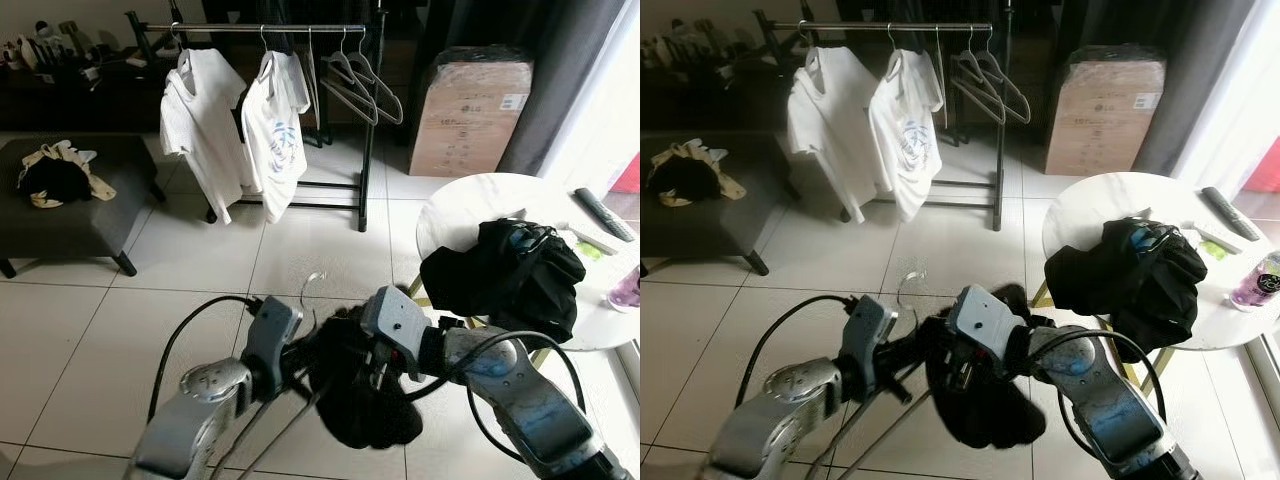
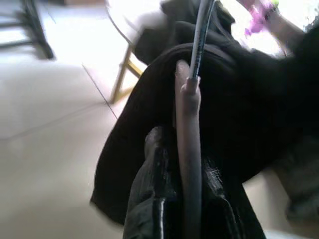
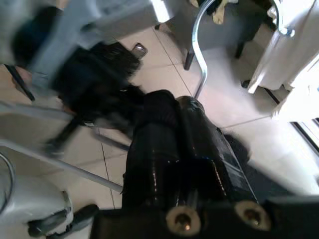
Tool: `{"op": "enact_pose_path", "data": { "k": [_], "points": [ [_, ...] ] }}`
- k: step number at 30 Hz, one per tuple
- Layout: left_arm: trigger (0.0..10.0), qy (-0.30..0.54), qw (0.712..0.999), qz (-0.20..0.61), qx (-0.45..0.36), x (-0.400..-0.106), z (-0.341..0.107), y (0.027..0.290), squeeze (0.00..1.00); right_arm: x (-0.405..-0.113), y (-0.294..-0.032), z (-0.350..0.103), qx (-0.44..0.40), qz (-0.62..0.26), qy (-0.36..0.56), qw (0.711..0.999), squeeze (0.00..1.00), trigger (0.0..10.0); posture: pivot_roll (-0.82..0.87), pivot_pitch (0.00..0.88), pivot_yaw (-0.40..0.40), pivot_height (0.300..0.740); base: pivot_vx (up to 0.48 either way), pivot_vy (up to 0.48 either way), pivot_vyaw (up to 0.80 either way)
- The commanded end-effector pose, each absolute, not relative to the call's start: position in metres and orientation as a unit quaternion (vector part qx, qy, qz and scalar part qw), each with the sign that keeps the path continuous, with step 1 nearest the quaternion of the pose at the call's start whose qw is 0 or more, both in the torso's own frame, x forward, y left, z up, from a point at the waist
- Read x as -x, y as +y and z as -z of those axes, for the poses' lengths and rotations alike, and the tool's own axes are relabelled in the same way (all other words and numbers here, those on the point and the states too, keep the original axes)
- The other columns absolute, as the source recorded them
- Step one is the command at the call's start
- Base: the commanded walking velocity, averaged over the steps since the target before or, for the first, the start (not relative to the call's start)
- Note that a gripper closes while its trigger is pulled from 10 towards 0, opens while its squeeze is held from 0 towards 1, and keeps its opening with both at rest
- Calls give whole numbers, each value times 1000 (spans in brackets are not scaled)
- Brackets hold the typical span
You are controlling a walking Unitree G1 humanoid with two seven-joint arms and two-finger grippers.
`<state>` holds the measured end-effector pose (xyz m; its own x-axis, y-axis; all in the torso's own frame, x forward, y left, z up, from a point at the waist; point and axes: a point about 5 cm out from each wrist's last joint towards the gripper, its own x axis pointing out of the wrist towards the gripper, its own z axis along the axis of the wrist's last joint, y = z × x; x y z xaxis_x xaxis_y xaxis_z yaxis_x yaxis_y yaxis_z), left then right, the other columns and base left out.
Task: Hang hanger
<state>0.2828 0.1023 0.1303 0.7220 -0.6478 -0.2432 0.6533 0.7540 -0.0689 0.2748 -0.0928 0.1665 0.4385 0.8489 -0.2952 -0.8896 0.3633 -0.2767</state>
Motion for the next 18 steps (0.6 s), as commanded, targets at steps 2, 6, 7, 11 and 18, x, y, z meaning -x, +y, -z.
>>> {"op": "enact_pose_path", "data": {
  "k": [2, 6, 7, 11, 18],
  "points": [
    [10000, 86, 956, 280, -12, -297, -142, 112, 0, -262, -86, -174, 178, -570, 34, 801, 0, 10000, -1, 169, 5, 740, 0, 0, 0],
    [10000, 85, 957, 277, 0, -298, -142, 113, 0, -263, -90, -170, 187, -561, 45, 805, 0, 10000, -1, 169, 6, 740, 0, 0, 0],
    [10000, 92, 950, 299, -7, -294, -140, 112, 0, -265, -91, -170, 190, -553, 41, 810, 0, 10000, 0, 169, 8, 740, 0, 0, 0],
    [10000, 97, 933, 346, -11, -285, -138, 109, 0, -279, -93, -173, 224, -502, 27, 835, 0, 10000, 1, 169, 9, 740, 0, 0, 0],
    [10000, 98, 907, 409, 15, -273, -141, 101, 0, -297, -98, -174, 236, -435, 27, 869, 0, 10000, 5, 168, 8, 740, 0, 0, 0]
  ]
}}
